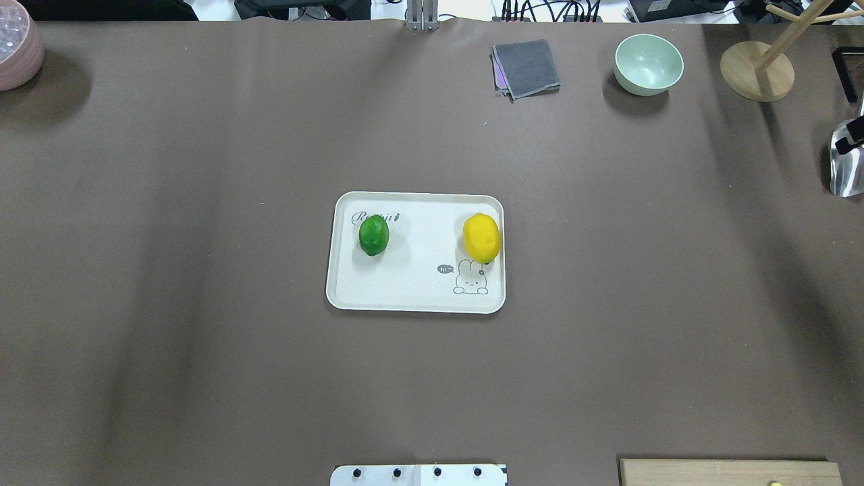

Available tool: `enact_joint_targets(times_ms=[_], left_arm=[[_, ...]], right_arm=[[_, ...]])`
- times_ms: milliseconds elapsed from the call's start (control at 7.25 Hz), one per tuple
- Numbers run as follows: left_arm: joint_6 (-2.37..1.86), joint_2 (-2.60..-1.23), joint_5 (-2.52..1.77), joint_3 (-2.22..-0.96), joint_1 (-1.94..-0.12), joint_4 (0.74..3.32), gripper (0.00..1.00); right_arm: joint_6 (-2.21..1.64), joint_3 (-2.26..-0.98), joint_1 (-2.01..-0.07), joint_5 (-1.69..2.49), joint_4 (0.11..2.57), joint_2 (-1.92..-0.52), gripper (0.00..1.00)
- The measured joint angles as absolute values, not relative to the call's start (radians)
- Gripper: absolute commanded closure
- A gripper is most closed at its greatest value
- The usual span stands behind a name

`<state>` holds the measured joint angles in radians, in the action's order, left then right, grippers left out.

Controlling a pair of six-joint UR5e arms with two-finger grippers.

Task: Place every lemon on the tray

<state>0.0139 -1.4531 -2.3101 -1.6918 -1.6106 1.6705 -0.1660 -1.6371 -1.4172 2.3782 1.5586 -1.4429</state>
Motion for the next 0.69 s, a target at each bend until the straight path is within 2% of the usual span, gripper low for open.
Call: enact_joint_targets(times_ms=[690], left_arm=[[0.015,-1.453,-2.312,-1.689,-1.611,1.675,0.02]], right_arm=[[-0.162,-1.654,-1.557,2.385,1.639,-1.562,0.0]])
